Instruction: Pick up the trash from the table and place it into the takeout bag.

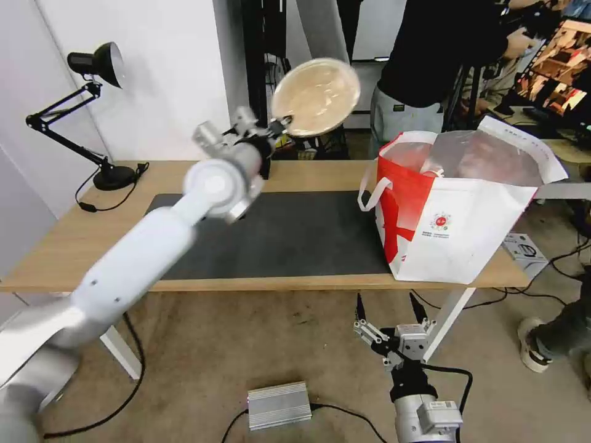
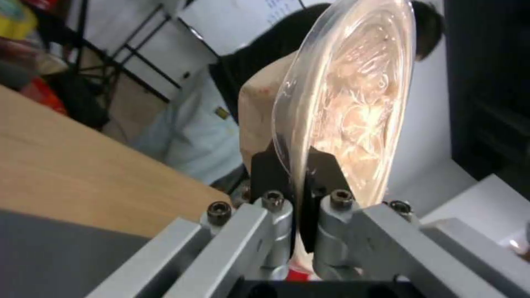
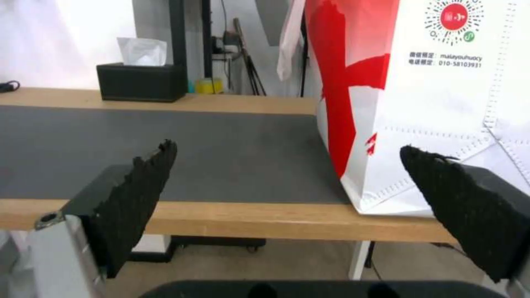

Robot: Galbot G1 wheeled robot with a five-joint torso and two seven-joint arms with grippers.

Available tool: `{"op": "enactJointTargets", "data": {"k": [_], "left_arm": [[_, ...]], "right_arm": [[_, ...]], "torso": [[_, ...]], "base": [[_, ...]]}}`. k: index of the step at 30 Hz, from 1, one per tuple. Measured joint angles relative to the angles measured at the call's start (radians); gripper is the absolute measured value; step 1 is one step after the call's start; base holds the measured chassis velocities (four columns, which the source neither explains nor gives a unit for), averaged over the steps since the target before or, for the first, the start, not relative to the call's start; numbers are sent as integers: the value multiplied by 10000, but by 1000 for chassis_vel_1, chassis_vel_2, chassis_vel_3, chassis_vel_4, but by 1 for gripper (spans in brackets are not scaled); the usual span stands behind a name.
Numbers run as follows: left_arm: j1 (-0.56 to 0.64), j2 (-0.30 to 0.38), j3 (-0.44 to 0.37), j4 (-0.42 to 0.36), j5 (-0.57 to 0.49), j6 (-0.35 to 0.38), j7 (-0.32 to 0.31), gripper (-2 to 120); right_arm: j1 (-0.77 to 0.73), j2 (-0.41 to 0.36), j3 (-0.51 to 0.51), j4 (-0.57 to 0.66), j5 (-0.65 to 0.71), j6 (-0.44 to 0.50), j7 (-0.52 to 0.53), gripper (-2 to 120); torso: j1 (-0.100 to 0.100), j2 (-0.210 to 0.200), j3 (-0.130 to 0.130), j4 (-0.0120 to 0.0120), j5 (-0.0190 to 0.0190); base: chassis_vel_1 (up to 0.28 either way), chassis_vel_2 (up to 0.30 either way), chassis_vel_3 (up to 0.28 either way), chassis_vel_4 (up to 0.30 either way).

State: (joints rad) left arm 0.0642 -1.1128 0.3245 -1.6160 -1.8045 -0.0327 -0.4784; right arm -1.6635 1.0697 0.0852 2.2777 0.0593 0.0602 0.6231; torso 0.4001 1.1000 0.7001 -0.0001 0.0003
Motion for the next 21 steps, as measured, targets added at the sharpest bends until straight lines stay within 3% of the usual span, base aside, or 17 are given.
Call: {"op": "enactJointTargets", "data": {"k": [7,17,21], "left_arm": [[-341,-760,614,671,205,-129,697,0],[-310,-1734,1019,1386,680,-282,1090,0],[-234,-2038,1168,1650,937,-359,1604,0]], "right_arm": [[0,0,0,0,0,0,0,100],[0,0,0,0,0,0,0,100],[0,0,0,0,0,0,0,100]], "torso": [[0,-1,-1,1,-2],[-2,0,-1,1,-1],[-1,0,-1,0,-2]], "base": [[0,0,0,0],[0,0,0,0],[0,0,0,0]]}}
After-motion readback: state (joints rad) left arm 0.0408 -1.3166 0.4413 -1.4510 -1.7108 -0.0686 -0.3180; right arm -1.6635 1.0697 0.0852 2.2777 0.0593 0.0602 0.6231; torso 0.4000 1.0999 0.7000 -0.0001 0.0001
